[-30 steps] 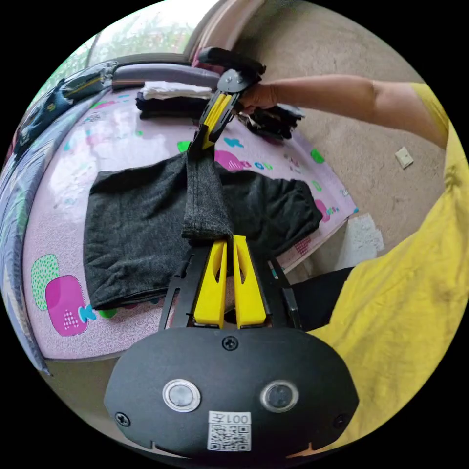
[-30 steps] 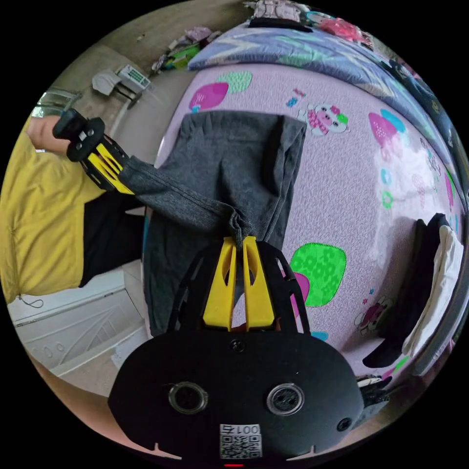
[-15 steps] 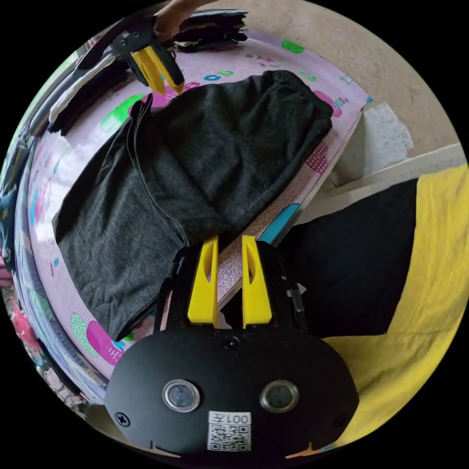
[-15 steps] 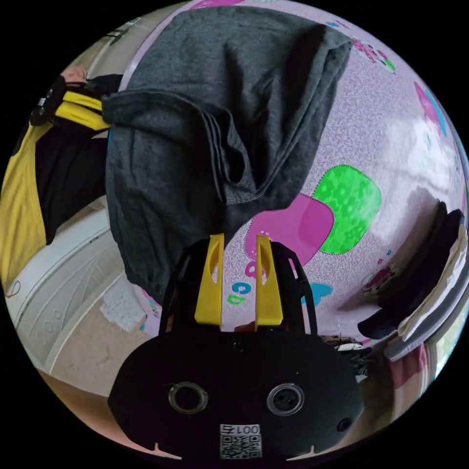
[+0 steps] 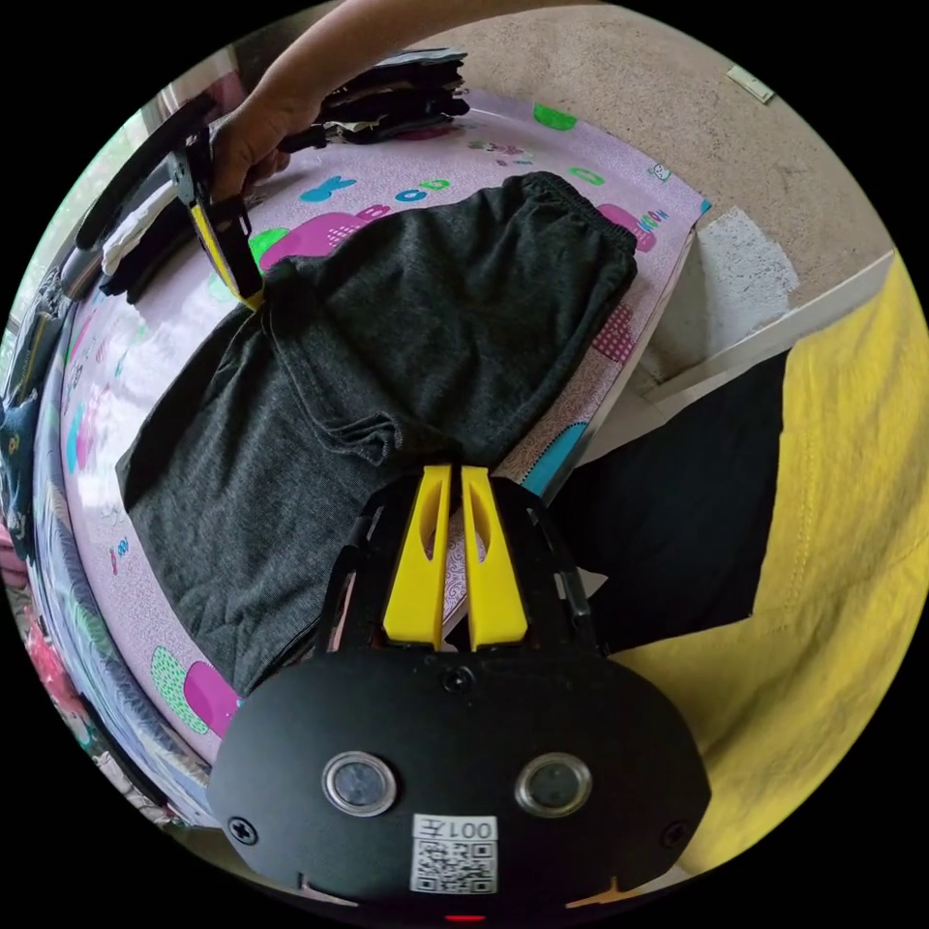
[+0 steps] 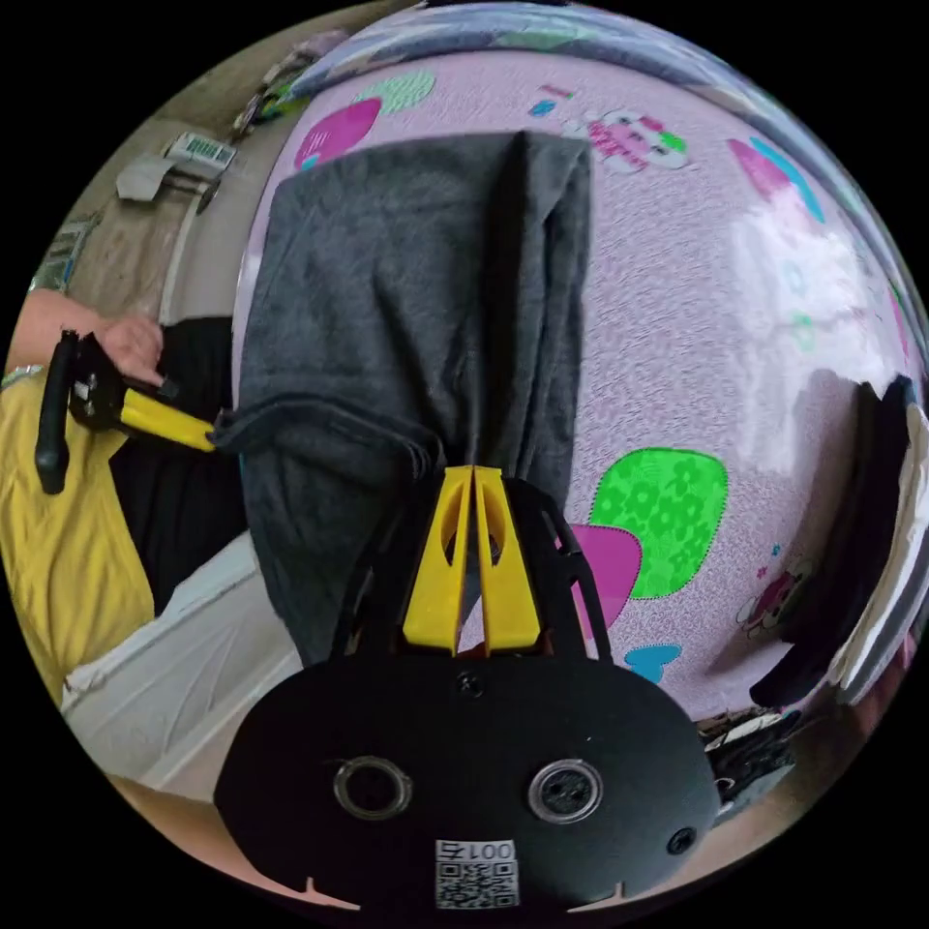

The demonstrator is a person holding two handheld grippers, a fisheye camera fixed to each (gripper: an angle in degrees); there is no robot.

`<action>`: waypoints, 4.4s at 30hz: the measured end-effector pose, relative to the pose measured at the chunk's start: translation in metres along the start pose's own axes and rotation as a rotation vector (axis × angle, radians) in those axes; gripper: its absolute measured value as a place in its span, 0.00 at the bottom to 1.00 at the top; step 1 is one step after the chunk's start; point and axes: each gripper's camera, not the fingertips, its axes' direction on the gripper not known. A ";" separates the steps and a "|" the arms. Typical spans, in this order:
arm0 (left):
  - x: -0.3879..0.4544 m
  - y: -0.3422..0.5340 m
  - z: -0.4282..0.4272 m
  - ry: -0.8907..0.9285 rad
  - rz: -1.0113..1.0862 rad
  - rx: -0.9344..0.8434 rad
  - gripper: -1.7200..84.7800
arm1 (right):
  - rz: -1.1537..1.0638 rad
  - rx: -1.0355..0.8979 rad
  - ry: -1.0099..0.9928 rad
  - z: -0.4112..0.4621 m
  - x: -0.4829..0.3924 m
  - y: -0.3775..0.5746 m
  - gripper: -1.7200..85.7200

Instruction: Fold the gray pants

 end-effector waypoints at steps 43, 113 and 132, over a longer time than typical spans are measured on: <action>-0.262 0.318 -0.075 0.249 -1.422 0.668 0.10 | -0.039 0.367 -0.375 -0.036 0.149 -0.005 0.10; -0.230 0.360 -0.121 -0.029 -0.870 0.889 0.02 | -0.268 0.574 -0.261 -0.242 0.086 0.029 0.05; 0.025 0.096 0.080 -0.043 -0.660 0.295 0.02 | -0.105 0.353 -0.338 -0.016 -0.023 0.231 0.07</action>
